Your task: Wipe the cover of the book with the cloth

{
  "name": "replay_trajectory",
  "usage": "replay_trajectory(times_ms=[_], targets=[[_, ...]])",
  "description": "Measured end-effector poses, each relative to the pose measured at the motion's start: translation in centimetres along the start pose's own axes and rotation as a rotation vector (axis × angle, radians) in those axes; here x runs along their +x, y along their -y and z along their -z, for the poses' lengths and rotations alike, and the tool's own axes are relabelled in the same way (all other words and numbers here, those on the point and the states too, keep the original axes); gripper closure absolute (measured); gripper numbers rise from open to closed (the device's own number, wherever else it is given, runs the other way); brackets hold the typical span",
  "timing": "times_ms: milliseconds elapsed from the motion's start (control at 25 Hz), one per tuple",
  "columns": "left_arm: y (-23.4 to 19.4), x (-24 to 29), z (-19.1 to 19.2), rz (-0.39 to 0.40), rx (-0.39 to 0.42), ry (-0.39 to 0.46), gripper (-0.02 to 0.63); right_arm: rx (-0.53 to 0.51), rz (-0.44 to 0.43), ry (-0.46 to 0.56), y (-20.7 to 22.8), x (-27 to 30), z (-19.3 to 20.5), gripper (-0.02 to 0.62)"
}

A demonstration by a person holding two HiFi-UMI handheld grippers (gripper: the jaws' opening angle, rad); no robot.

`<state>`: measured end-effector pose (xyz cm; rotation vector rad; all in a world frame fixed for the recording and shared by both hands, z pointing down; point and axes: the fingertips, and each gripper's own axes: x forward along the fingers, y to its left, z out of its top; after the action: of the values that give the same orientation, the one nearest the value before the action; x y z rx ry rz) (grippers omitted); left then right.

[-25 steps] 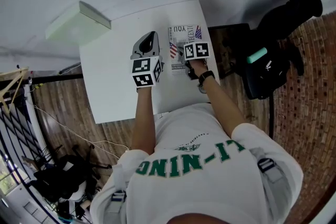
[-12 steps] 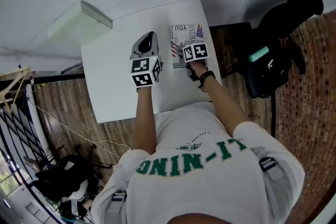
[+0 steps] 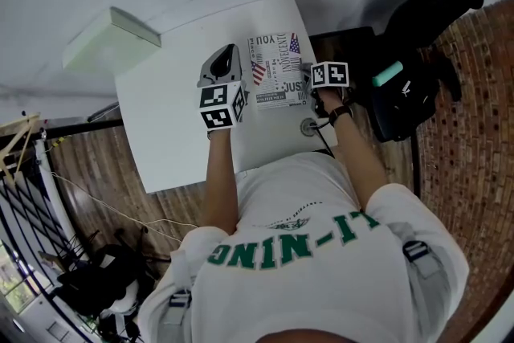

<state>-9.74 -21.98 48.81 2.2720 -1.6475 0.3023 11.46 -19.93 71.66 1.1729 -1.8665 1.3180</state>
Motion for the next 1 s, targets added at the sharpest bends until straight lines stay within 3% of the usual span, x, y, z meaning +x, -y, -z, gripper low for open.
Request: replay_trajectory(times_ms=[200, 440, 600, 800, 1000], targets=[[-0.2, -0.5, -0.1, -0.010, 0.002, 0.004, 0.592, -0.053, 0.011, 0.013, -2.3, -0.2, -0.1, 0.563], [-1.3, -1.8, 0.2, -0.046, -0.004, 0.001, 0.592, -0.107, -0.224, -0.095, -12.5, 3.2, 2.4, 0.563], [-2.0, -2.7, 0.4, -0.065, -0.003, 0.000, 0.592, -0.133, -0.270, -0.166, -15.6, 5.5, 4.5, 0.563], [-2.8, -2.9, 0.6, -0.076, -0.011, -0.005, 0.592, -0.142, -0.234, -0.174, -14.5, 5.9, 5.1, 0.563], [-2.0, -2.1, 0.7, -0.050, -0.007, -0.008, 0.592, -0.060, -0.158, -0.118, -8.7, 3.3, 4.0, 0.563]])
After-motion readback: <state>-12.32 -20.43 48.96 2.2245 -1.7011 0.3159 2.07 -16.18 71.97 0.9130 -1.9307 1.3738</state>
